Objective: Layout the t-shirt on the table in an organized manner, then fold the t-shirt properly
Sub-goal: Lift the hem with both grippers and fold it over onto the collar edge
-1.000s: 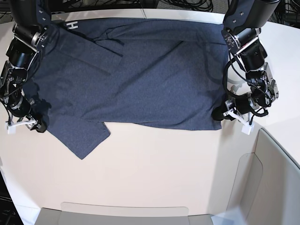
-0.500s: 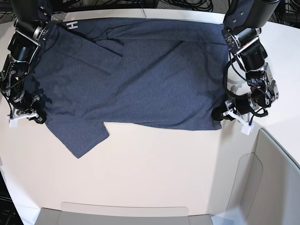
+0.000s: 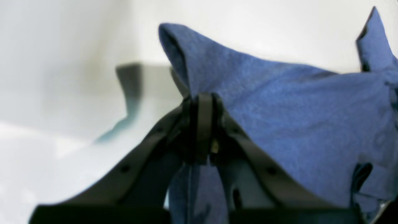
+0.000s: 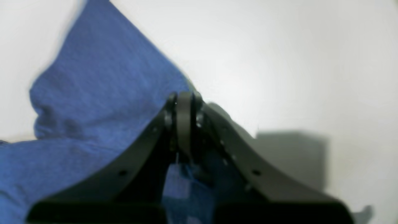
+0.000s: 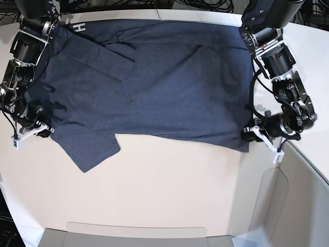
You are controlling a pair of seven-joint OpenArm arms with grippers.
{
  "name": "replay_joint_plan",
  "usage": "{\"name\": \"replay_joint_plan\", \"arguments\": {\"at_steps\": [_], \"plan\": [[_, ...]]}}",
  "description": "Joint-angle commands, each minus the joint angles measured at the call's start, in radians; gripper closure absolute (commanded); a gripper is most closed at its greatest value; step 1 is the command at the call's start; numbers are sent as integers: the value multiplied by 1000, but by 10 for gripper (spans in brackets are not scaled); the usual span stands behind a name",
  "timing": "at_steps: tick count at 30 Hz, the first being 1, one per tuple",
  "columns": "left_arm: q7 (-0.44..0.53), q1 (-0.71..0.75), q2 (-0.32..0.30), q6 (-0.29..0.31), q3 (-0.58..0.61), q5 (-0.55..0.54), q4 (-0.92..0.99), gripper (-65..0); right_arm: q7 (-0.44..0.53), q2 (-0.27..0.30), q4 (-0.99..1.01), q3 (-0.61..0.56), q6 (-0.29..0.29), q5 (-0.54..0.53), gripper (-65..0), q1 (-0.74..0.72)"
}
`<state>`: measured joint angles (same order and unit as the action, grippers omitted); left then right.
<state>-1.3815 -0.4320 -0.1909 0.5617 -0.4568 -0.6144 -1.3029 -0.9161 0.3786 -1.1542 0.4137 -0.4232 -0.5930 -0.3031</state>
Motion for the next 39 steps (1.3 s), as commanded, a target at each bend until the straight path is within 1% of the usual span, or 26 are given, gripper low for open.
{"name": "replay_joint_plan", "arguments": {"at_steps": [1, 7, 10, 12, 15, 18, 26, 29, 31, 33, 35, 36, 37, 39], "plan": [[-9, 0, -11, 2, 2, -14, -45, 0, 16, 21, -60, 6, -9, -14, 0, 3], [-15, 137, -12, 2, 2, -14, -278, 0, 18, 20, -398, 17, -7, -15, 0, 201], [-15, 229, -15, 2, 2, -14, -403, 0, 18, 10, -514, 84, -7, -15, 0, 307], [-15, 284, -35, 2, 3, -14, -470, 0, 18, -2, -564, 132, -7, -15, 0, 365], [-15, 348, -46, 2, 3, -14, -519, 0, 18, -10, -602, 198, -9, -15, 0, 437], [-15, 404, -80, 2, 3, -14, -556, 0, 18, -7, -603, 238, -10, -15, 0, 494], [-15, 528, -86, 2, 3, -6, -559, 0, 18, -13, -591, 238, -9, -14, 0, 600], [-15, 556, -86, -1, 3, -6, -559, -9, 18, -39, -547, 242, -9, -14, 0, 602], [-15, 566, -86, -1, 3, -9, -559, -59, 18, -39, -510, 241, -7, -14, 0, 602], [-15, 572, -86, -2, 3, -11, -559, -145, 18, -39, -487, 241, -7, -14, 0, 598], [-15, 572, -84, -4, 3, -12, -559, -240, 18, -40, -485, 242, -7, -14, -70, 598], [-15, 572, -84, -4, 3, -12, -559, -269, 18, -40, -487, 244, -7, -20, -100, 598], [-15, 571, -83, -4, 3, -12, -559, -284, 18, -40, -488, 245, -7, -22, -129, 594], [-15, 568, -83, -6, 3, -12, -559, -283, 18, -39, -514, 247, -7, -23, -176, 578]]}}
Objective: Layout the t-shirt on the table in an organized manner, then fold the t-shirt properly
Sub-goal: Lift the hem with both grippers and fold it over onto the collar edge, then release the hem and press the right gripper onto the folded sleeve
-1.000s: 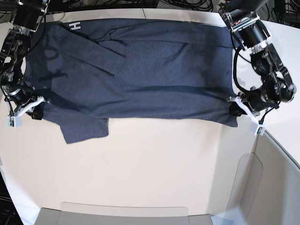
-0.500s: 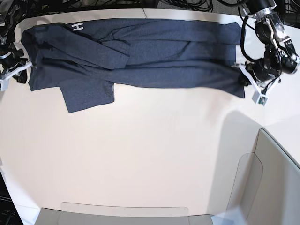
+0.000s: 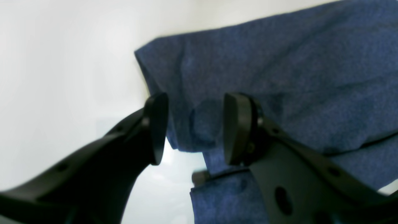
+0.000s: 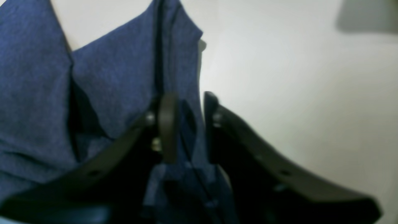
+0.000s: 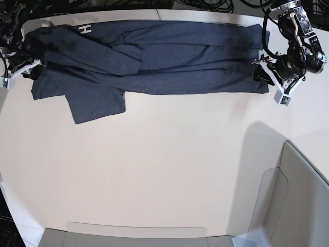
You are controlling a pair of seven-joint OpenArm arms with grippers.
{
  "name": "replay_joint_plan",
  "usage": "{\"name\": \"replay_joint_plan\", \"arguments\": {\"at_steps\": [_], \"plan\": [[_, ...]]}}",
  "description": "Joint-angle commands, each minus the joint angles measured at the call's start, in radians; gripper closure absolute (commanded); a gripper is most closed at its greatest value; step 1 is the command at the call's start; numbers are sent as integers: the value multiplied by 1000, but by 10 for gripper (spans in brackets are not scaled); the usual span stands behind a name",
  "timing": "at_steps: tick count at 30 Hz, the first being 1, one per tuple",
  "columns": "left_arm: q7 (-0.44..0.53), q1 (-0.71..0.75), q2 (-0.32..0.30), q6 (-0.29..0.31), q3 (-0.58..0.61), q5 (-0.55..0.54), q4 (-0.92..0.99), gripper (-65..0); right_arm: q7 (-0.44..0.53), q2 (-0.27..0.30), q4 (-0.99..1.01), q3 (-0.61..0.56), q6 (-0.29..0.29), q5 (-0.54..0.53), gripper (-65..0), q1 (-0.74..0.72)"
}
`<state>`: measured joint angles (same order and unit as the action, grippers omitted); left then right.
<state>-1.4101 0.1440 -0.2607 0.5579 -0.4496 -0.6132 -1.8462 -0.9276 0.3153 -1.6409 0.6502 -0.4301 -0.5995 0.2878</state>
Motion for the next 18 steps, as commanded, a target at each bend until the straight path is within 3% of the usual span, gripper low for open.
{"name": "replay_joint_plan", "arguments": {"at_steps": [1, 4, 9, 13, 18], "plan": [[14, -11, -13, -2, -4, -14, -16, -281, 29, 26, -51, 12, 0, -17, -189, -19], [14, -13, -15, -2, -5, -14, -22, -279, 29, 23, -160, 33, 0, -17, -201, -43], [14, -14, -12, -2, -5, -14, -30, -278, 25, -46, -244, 43, 3, -13, -204, -155], [14, -14, -10, -2, -5, -14, -30, -278, -124, -97, -84, 18, 4, -7, -204, -298], [14, -14, -10, -2, -5, -14, -30, -278, -155, -117, 113, 7, 3, -7, -204, -388]]}}
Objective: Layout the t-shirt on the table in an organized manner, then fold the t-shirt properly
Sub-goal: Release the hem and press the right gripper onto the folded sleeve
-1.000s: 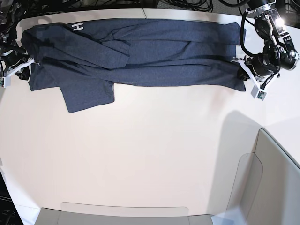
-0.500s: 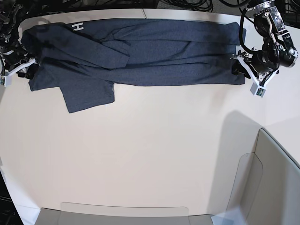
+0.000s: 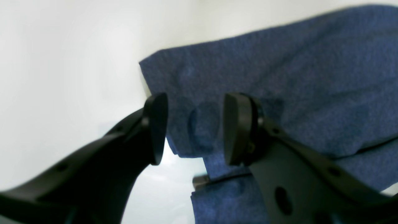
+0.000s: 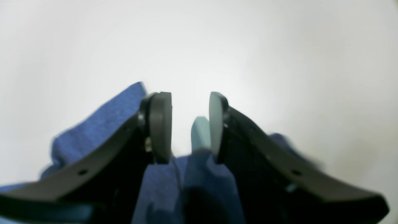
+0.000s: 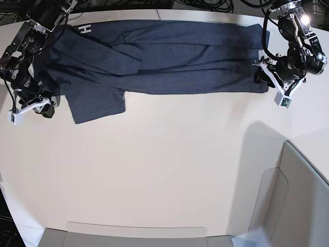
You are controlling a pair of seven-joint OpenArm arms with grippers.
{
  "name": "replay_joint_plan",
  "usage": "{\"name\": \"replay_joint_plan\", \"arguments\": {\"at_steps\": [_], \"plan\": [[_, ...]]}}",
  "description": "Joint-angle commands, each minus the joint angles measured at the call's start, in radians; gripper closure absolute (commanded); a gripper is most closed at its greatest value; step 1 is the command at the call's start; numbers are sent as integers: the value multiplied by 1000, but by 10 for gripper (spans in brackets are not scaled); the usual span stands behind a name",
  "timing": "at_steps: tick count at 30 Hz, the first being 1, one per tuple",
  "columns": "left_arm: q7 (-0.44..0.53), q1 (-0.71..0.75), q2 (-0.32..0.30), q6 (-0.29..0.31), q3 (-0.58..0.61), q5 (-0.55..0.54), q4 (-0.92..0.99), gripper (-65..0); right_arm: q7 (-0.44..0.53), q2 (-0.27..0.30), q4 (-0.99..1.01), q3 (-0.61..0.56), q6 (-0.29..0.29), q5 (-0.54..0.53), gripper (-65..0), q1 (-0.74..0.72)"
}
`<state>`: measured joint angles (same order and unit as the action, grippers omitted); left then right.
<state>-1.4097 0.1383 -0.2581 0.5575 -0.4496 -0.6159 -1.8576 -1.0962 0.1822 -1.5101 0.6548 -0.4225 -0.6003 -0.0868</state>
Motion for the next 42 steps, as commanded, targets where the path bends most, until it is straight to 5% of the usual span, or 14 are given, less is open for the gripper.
{"name": "replay_joint_plan", "arguments": {"at_steps": [1, 32, 37, 42], "plan": [[13, -9, -13, -1, -5, -11, -18, -278, 14, 15, 13, 1, -6, -7, -204, -28], [13, -36, -11, 0, -4, -11, -14, -277, 11, -45, 207, -234, -13, -14, -196, -52], [13, -36, -11, 0, -4, -11, -14, -277, 6, -53, 205, -235, -13, -14, 0, -49], [13, -36, -11, 0, -4, -11, -12, -277, -95, -57, 67, -235, -13, -14, 0, -31]]}}
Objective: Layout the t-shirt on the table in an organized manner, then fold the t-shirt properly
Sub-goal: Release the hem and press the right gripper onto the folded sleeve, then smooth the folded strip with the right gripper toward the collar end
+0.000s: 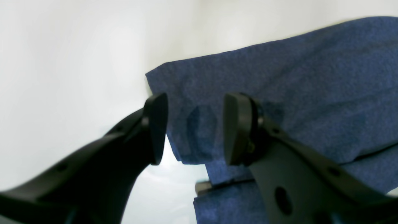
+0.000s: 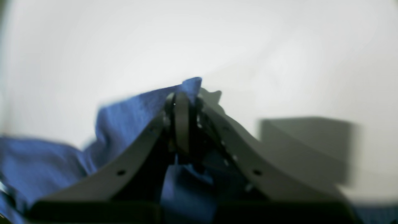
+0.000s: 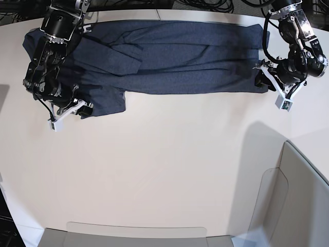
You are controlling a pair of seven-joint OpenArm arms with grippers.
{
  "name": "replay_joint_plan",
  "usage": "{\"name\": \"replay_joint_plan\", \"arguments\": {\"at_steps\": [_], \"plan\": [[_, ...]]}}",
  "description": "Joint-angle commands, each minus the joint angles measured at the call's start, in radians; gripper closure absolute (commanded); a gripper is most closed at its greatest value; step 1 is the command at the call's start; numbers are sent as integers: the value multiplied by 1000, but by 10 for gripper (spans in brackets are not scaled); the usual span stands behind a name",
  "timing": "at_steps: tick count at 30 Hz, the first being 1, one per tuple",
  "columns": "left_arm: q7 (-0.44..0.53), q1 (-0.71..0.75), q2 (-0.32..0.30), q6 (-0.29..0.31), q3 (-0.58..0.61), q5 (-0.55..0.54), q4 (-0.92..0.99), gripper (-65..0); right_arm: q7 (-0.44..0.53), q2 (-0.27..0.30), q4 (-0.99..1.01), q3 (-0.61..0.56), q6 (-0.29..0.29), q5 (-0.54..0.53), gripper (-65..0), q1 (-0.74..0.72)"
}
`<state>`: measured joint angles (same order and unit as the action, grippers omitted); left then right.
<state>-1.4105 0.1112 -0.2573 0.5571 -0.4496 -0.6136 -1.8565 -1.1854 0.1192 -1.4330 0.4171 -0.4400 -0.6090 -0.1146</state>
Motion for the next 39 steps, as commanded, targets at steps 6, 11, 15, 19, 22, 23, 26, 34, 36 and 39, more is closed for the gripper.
{"name": "replay_joint_plan", "arguments": {"at_steps": [6, 11, 15, 19, 22, 23, 26, 34, 36, 39], "plan": [[14, -18, -3, 1, -4, -13, -13, -277, -70, -2, -368, -44, 5, -4, 0, 132], [14, -37, 0, 1, -4, -12, -12, -277, -81, -2, -584, -123, 5, -4, 0, 275], [14, -38, 2, -1, -4, -12, -12, -277, -81, 7, -605, -211, 5, -5, 0, 366], [14, -38, 2, -1, -4, -9, -12, -277, -75, 50, -605, -315, 5, -5, 0, 427], [14, -38, 2, -1, -4, -7, -12, -277, -75, 78, -605, -363, 5, -5, 0, 459], [14, -38, 2, -1, -4, -7, -12, -277, -75, 79, -607, -372, 5, -5, 0, 468], [14, -38, 2, -1, -4, -7, -12, -277, -75, 96, -608, -376, 5, -5, 0, 491], [14, -38, 16, -1, -4, -7, -12, -277, -74, 185, -610, -369, 5, -130, 0, 519], [14, -38, 16, -1, -4, -7, -12, -277, -74, 202, -610, -367, 5, -177, 0, 519], [14, -38, 16, -1, -4, -10, -12, -277, -74, 218, -610, -364, 5, -248, -22, 514]]}}
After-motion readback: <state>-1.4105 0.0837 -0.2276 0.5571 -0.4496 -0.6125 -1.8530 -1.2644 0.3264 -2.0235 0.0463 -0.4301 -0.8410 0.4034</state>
